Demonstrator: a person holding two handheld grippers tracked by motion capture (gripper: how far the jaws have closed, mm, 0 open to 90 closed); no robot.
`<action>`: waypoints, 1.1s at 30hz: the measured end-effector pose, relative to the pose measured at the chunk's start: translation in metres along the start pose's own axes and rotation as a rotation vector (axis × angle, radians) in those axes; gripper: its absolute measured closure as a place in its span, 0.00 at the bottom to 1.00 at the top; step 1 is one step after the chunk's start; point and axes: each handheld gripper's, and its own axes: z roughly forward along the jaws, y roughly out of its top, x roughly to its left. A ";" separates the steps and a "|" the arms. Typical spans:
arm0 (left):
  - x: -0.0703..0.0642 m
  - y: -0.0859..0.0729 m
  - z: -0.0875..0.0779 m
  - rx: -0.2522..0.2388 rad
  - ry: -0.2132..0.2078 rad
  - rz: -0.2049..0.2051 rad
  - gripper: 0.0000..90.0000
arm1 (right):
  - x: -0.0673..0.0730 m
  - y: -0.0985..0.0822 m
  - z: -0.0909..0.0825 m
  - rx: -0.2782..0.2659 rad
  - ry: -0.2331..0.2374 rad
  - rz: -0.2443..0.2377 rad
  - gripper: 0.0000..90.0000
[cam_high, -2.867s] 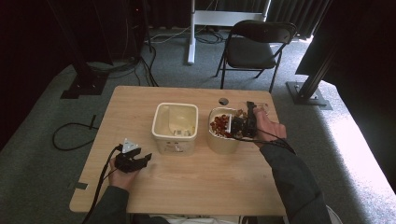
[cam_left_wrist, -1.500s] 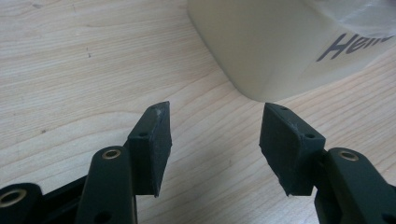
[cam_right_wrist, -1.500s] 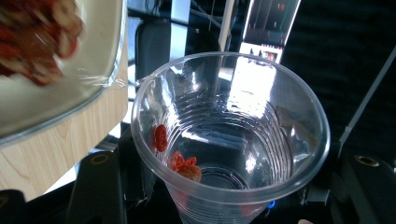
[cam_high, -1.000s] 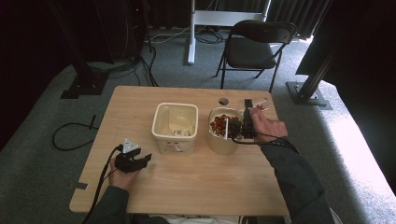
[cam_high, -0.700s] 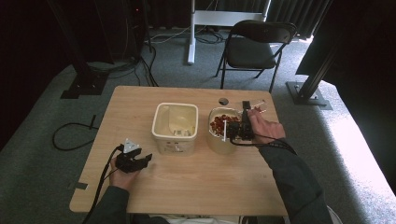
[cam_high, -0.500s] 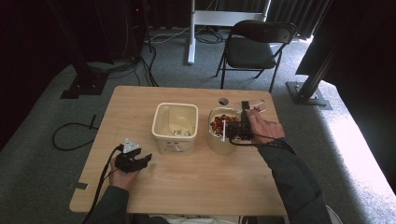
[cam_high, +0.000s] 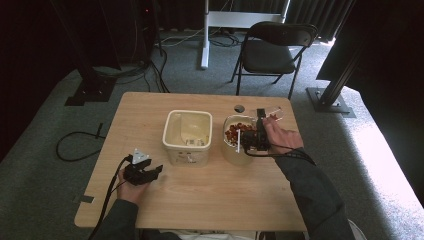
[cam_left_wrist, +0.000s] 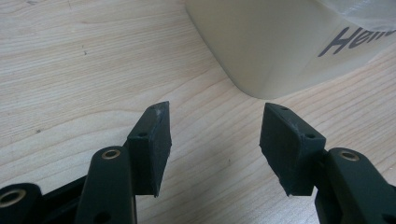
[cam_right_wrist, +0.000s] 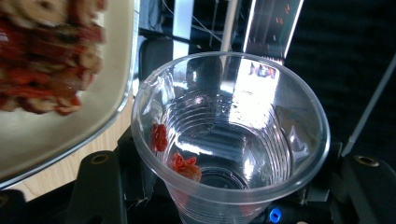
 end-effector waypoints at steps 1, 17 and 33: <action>0.000 0.000 0.000 0.002 0.000 0.000 0.49 | -0.001 0.000 0.000 0.003 0.009 0.012 0.40; 0.000 0.000 0.001 0.009 0.001 0.006 0.49 | -0.005 -0.002 0.003 -0.012 0.032 0.065 0.40; -0.001 0.001 0.001 0.001 -0.002 0.008 0.49 | -0.008 -0.009 -0.002 -0.013 0.016 0.142 0.40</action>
